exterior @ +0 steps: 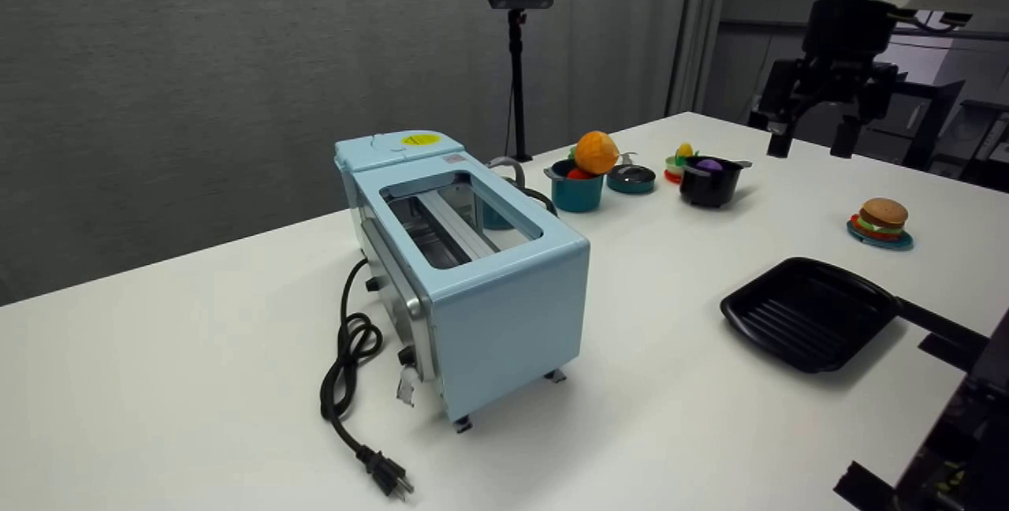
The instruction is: Move the purple plush toy from the black pot to the counter
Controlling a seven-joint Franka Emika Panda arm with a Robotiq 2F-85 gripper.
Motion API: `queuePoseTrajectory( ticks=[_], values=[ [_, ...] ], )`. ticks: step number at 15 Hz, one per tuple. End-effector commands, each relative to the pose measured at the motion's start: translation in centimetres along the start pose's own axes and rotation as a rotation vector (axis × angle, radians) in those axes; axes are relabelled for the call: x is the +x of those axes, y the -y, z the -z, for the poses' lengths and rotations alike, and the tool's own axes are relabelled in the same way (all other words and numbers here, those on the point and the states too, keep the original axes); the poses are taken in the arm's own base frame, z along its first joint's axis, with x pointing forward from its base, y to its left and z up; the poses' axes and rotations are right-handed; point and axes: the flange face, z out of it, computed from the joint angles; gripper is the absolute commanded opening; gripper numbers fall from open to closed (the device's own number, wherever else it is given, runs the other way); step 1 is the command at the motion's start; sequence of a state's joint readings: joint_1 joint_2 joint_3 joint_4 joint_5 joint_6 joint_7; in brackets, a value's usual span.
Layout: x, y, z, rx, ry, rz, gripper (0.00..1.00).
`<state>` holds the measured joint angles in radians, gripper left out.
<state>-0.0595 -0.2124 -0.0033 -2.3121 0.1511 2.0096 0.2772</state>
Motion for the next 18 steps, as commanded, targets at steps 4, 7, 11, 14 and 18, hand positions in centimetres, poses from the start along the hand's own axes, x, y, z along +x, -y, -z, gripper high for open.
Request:
queuePoseTrajectory(
  ticks=[4, 7, 11, 14, 18],
  values=[
    [5.6, -0.4, -1.3, -0.008, -0.082, -0.104, 1.0],
    [9.2, -0.9, -2.1, 0.005, -0.099, -0.18, 1.0],
    [14.7, -1.9, -2.1, 0.01, -0.129, -0.282, 1.0],
    [18.9, -2.9, -2.0, 0.003, -0.153, -0.33, 1.0],
    [23.6, -4.5, -1.9, -0.013, -0.189, -0.372, 1.0]
  ],
)
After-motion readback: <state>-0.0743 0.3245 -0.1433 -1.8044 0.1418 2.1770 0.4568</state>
